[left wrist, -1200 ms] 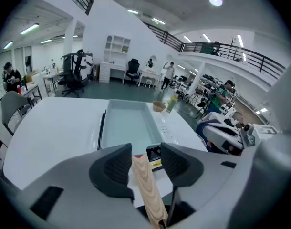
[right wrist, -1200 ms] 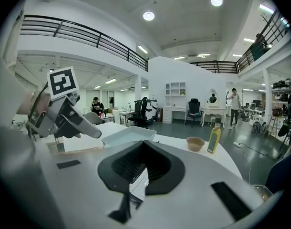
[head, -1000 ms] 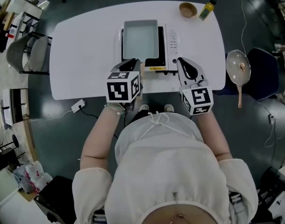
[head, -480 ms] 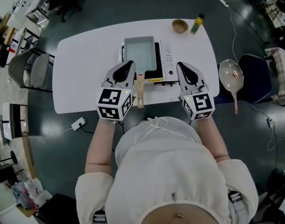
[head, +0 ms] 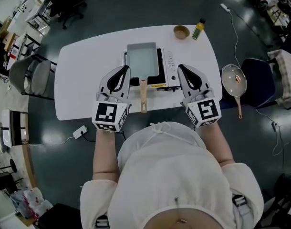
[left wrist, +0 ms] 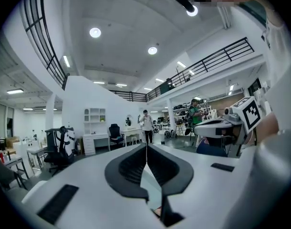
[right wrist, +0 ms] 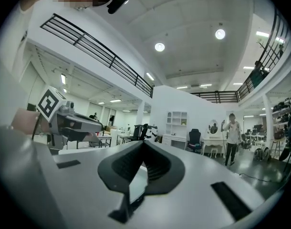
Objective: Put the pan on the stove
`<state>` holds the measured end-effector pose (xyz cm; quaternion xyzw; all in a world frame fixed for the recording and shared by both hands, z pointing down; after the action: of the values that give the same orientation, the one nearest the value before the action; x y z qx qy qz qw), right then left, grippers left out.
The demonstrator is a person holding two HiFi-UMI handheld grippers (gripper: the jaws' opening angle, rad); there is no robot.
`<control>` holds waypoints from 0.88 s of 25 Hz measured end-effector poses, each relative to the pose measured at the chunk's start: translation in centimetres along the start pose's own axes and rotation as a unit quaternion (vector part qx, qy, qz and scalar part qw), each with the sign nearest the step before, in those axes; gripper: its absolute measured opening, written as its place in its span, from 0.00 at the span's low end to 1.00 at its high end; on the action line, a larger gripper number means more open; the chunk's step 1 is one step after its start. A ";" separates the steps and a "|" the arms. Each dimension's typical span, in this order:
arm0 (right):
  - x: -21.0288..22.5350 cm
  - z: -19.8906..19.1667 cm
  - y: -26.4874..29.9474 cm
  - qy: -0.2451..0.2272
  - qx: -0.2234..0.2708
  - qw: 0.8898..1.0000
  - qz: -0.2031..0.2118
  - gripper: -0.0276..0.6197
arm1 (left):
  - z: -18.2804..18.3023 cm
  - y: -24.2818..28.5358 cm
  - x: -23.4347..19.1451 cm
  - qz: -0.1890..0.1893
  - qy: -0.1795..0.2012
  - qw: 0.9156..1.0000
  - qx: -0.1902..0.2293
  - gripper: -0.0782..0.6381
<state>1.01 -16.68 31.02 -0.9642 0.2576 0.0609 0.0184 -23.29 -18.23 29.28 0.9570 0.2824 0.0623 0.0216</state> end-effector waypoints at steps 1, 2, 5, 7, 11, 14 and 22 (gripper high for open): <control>-0.1 0.0 0.0 0.001 0.000 1.000 0.002 0.05 | 0.0 -0.1 -0.1 0.001 -0.007 1.000 0.002 0.14; -0.2 -0.1 -0.1 0.002 -0.001 1.000 0.006 0.05 | 0.0 -0.3 -0.2 0.002 -0.015 1.000 0.003 0.14; -0.3 -0.4 0.0 0.005 -0.002 1.000 0.025 0.05 | -0.1 -0.6 -0.3 0.009 -0.026 1.000 0.004 0.14; -0.3 -0.5 0.0 0.004 -0.001 0.999 0.035 0.05 | -0.2 -0.6 -0.2 0.007 -0.026 1.000 0.002 0.14; -0.3 -0.5 0.0 -0.003 -0.006 0.999 0.035 0.04 | 0.1 -0.7 0.4 -0.017 -0.059 0.998 0.018 0.14; -0.5 -0.7 0.1 -0.015 -0.010 0.999 0.033 0.05 | 0.2 -0.7 0.4 -0.022 -0.072 0.997 0.024 0.14; -0.4 -0.7 0.7 -0.021 -0.005 0.999 0.034 0.05 | 0.0 -0.4 0.1 -0.013 -0.063 0.998 0.012 0.14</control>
<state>0.41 -17.09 31.79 -0.9535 0.2892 0.0834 0.0167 -23.43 -17.81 29.30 0.9555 0.2937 -0.0018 0.0281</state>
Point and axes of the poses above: the fingertips, and each gripper's own axes: y forward along the fingers, x to its right, z out of its top, the point moved 7 cm from there along -y, backward along the fingers
